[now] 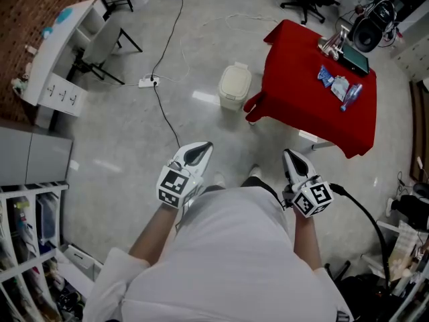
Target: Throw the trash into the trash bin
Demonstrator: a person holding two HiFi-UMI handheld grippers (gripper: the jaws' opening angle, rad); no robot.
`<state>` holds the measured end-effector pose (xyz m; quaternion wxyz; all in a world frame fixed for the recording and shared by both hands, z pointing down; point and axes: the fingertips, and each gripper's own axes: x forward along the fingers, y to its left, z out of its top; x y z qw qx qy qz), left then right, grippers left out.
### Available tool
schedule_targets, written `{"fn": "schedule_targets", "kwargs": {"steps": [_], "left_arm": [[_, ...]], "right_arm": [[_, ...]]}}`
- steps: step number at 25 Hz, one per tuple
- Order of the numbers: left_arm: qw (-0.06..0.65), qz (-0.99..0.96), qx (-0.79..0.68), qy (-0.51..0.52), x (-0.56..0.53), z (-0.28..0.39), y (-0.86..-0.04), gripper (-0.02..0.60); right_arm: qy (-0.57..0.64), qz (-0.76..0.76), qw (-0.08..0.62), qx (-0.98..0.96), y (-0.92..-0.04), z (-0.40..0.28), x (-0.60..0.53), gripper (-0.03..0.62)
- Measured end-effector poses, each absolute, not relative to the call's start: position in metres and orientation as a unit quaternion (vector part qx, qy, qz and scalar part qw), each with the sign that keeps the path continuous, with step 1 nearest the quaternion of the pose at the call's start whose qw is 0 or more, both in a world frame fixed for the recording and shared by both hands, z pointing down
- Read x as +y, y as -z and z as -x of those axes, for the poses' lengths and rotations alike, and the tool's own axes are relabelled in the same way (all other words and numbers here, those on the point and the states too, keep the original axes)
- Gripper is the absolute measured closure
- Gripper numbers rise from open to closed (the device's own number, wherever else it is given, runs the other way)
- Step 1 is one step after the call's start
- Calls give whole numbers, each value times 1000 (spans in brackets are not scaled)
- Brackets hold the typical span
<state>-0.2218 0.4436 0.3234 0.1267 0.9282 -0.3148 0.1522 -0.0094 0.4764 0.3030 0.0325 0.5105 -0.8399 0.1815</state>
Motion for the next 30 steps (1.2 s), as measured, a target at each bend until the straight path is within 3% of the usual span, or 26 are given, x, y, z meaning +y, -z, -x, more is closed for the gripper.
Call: {"fn": "schedule_targets", "kwargs": {"steps": [13, 30], "left_arm": [[142, -918, -340, -147, 411, 223, -325, 578], [152, -901, -374, -161, 304, 163, -332, 578]], "right_arm": [[-185, -492, 45, -849, -309, 11, 439, 593], [-202, -448, 66, -869, -329, -38, 313, 594]]}}
